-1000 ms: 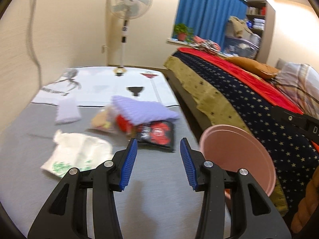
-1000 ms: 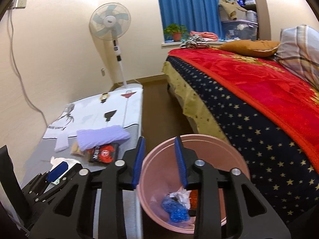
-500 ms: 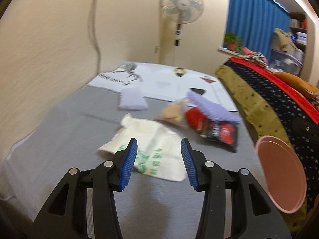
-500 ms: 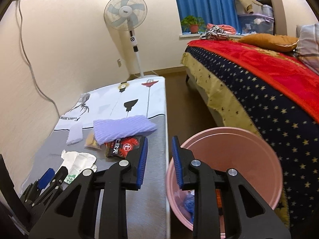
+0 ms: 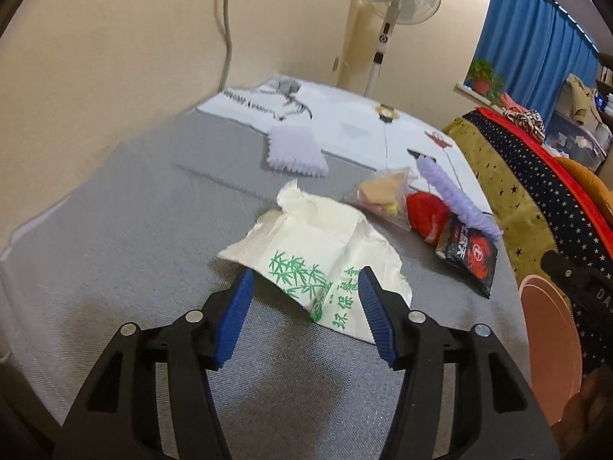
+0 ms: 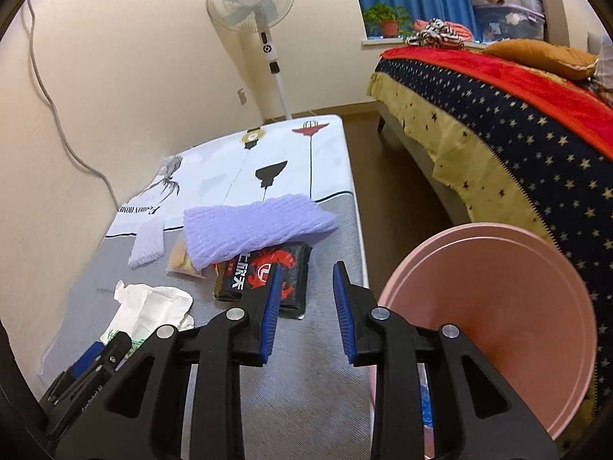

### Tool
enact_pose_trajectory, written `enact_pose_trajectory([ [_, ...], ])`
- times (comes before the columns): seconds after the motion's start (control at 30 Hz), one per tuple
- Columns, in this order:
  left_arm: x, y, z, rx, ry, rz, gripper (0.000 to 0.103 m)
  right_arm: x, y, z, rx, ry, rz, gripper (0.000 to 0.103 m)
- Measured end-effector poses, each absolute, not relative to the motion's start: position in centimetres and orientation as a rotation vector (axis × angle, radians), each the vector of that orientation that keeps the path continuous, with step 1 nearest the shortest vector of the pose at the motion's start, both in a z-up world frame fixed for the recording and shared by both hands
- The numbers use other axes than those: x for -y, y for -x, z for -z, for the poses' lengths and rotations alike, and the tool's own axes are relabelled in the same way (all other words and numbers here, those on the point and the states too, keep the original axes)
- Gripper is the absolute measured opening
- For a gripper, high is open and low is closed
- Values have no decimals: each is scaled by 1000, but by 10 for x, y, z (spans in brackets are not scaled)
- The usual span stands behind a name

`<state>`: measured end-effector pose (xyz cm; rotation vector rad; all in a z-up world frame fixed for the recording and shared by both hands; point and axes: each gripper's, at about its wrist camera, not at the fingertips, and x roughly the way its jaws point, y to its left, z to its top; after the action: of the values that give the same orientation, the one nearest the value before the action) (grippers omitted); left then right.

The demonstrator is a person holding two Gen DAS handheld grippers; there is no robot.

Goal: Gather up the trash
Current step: 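Move both tools back to the ironing board toward the white paper bag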

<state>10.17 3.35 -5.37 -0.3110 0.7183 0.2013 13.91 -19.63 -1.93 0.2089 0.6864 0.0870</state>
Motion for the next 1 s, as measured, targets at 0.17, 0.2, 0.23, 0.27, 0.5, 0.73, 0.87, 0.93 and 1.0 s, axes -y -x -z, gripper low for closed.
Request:
enact_pose_trajectory([
  [0.17, -35, -110, 59, -760, 335, -193, 56, 191, -153, 32, -722, -229, -90, 29],
  [0.2, -36, -111, 60, -763, 338, -192, 56, 190, -156, 35, -731, -233, -91, 29],
  [0.23, -36, -112, 60, -766, 344, -188, 56, 189, -159, 38, -738, -238, -93, 29],
  [0.27, -36, -114, 60, -770, 348, -185, 56, 189, -162, 40, -744, -245, -93, 29],
  [0.5, -38, -123, 59, -786, 351, -182, 25, 189, -183, 53, -779, -278, -91, 29],
  [0.73, -27, -127, 43, -730, 283, -158, 15, 190, -198, 65, -818, -309, -89, 35],
  [0.87, -24, -130, 43, -723, 265, -152, 13, 186, -201, 66, -823, -302, -111, 34],
  [0.93, -24, -131, 43, -723, 266, -151, 13, 185, -201, 66, -822, -304, -127, 29],
  [1.0, -24, -131, 43, -723, 266, -151, 13, 185, -201, 65, -818, -307, -135, 21],
])
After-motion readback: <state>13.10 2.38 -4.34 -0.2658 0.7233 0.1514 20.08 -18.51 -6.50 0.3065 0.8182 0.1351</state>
